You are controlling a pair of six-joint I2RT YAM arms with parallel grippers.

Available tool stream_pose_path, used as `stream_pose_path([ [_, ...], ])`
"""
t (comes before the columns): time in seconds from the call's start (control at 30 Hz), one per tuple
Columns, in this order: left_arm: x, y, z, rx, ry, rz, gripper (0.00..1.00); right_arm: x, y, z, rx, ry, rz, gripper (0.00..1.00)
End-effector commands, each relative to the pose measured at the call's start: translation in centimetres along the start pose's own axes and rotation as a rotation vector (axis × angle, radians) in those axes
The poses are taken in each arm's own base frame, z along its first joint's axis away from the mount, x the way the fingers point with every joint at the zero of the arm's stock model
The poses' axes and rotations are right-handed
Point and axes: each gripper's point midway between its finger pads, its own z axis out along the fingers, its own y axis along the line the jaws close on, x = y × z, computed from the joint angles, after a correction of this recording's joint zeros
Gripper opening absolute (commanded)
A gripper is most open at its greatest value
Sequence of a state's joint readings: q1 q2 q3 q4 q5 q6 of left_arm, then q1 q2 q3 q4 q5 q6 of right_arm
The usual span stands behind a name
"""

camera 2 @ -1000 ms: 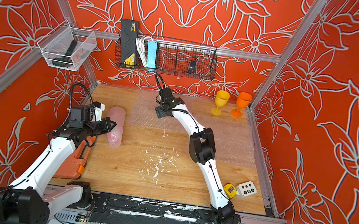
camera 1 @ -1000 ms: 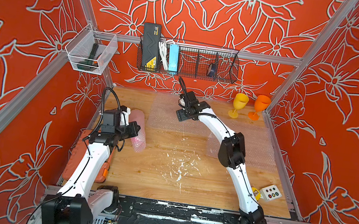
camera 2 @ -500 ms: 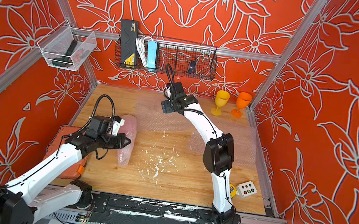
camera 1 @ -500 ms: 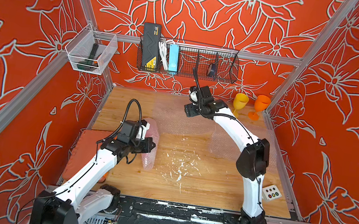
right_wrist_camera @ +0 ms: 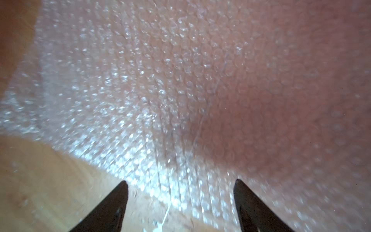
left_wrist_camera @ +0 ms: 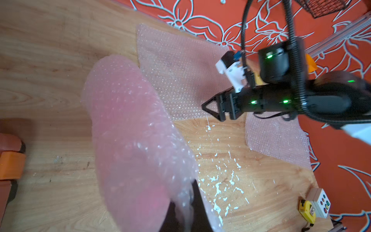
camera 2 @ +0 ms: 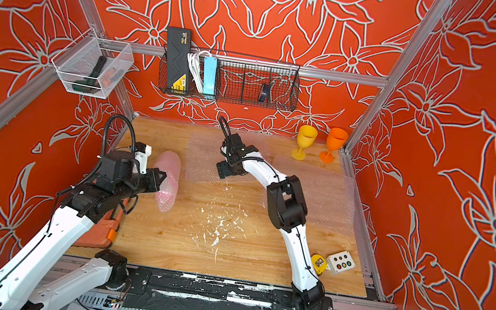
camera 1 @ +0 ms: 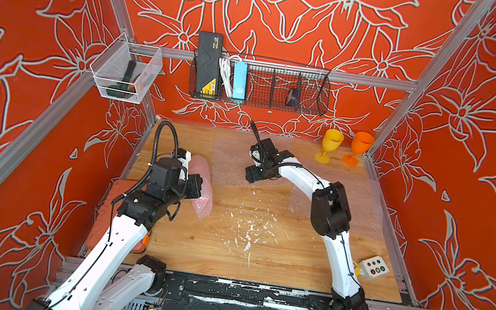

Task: Unpack wine glasses from bubble wrap
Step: Move the bubble wrap to the center of the board, then place the bubble wrap at the center of the board.

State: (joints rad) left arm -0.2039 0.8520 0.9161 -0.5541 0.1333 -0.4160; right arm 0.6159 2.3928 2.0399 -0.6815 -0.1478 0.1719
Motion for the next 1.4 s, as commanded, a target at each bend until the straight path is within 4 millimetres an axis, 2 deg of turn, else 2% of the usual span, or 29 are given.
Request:
stream_pose_path([
  [0.0,-1.6,-0.6,-1.9,-0.002,-0.056,0.022,0.00,-0.2,-0.5,1.2,0.034,0.031,0.003,0.83],
  [0.2,-2.0,-0.8,-2.7,-0.002,-0.070,0.029,0.00,-0.9,0.6,3.9,0.021,0.051,-0.008,0.83],
  [0.47,-1.4,-1.3,-2.2,0.040,-0.046,0.029,0.00,-2.1,2.5,5.5,-0.021,0.022,-0.011,0.83],
  [0.67,-0.9,-2.8,-2.3,0.122,-0.018,0.043,0.00,-2.9,3.5,6.4,-0.074,0.001,-0.005,0.83],
  [0.77,-0.6,-3.1,-2.4,0.144,-0.002,0.058,0.00,-3.8,4.1,5.4,-0.101,-0.022,0.000,0.83],
  [0.9,-0.9,-2.9,-3.0,0.112,0.008,0.113,0.00,-6.2,5.1,1.3,-0.139,-0.101,-0.006,0.83],
  [1.03,-1.2,-3.8,-4.1,0.145,0.009,0.167,0.00,-8.0,5.5,-2.8,-0.152,-0.165,-0.018,0.83],
  [1.17,0.5,-5.2,-3.8,0.246,0.095,0.192,0.00,-8.4,5.1,-4.4,-0.153,-0.186,-0.016,0.83],
  [1.37,3.7,-6.6,-4.0,0.379,0.206,0.202,0.00,-7.6,3.7,-5.6,-0.131,-0.162,-0.010,0.83],
])
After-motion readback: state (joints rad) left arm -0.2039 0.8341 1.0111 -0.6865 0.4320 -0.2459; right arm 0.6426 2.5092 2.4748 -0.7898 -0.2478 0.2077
